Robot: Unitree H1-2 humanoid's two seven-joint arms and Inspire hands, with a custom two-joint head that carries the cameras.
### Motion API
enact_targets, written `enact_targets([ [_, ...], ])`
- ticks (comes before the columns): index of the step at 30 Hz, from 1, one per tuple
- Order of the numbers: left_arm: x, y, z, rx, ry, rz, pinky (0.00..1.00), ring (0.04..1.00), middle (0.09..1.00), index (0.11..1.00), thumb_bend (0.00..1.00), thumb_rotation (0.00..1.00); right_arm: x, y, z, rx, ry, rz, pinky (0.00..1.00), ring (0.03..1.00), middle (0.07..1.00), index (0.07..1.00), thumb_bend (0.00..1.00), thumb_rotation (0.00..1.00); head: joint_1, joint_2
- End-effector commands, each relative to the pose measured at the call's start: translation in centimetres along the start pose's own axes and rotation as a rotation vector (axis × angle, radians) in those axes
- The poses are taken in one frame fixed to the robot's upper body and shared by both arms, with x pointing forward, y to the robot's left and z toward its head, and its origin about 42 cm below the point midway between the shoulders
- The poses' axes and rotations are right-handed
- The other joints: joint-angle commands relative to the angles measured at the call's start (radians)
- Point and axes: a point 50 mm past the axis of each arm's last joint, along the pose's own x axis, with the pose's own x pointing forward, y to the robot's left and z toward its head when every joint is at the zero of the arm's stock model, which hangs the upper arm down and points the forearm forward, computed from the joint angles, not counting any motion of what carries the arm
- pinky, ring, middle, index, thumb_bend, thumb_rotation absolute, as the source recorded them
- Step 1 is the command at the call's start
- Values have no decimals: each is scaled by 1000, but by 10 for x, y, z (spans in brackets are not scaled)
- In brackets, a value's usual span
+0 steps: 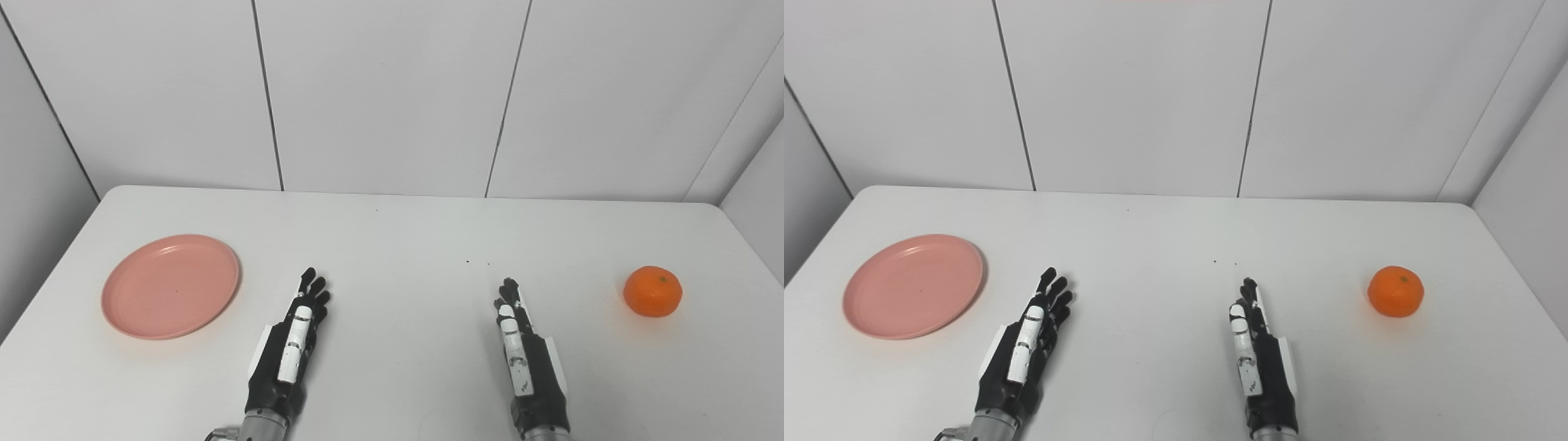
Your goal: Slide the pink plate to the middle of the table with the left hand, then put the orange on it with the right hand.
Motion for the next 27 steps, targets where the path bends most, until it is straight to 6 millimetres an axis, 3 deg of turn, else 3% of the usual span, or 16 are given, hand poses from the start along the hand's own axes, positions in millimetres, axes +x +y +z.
enact_targets([
  [1,3,-7,5,0,-41,-14,1000,974,986,985,406,1000,4,3,11,12,-71,9,1000,974,980,978,261,1000,2,1],
  [27,4,-8,5,2,-48,-17,998,972,985,986,409,1000,5,4,11,34,-73,12,1000,981,986,984,252,1000,0,0],
])
